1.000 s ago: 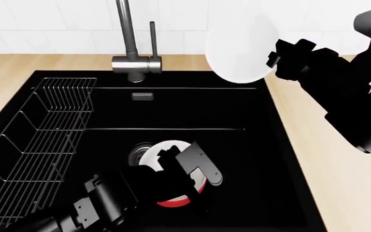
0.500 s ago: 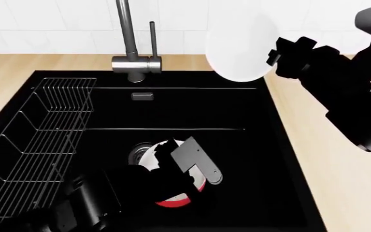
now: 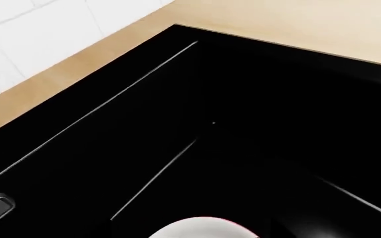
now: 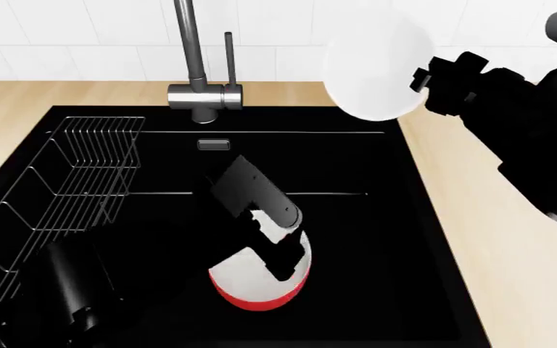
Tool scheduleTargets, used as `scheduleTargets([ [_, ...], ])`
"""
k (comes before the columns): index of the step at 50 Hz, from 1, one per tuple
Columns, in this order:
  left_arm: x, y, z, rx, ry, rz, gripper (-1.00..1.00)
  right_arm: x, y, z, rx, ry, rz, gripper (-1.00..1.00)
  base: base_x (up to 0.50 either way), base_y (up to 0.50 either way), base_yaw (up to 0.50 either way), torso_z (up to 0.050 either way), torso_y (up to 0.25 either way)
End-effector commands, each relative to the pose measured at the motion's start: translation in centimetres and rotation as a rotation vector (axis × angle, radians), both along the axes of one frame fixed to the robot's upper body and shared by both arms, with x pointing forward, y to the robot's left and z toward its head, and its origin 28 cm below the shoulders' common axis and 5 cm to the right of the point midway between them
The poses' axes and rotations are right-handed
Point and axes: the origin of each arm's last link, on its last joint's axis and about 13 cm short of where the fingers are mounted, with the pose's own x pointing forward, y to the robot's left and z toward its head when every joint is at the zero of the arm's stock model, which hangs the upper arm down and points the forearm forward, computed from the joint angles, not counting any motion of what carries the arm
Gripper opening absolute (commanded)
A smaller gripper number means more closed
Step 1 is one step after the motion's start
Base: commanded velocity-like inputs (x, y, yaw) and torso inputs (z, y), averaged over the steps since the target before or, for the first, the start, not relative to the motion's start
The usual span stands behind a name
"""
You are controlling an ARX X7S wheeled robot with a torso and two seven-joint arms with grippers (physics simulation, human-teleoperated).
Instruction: Stack the bowls in the sink.
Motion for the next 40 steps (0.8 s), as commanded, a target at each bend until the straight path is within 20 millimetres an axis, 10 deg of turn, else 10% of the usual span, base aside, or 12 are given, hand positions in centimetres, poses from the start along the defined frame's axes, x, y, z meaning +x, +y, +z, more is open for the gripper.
scheduleTargets([
  [1,-0.3,1.6,1.7,-0.011,-0.085,0.095,1.0,-0.4,-0.3,0.9,-0.002,0.024,-0.028,-1.0,0.0,0.0,0.0,0.0,0.0],
  [40,-2.0,4.6,6.4,-0.142,-0.325,0.333,1.0,-1.8,1.4,1.2,-0.135,0.231,0.084,-1.0,0.0,0.0,0.0,0.0,0.0],
])
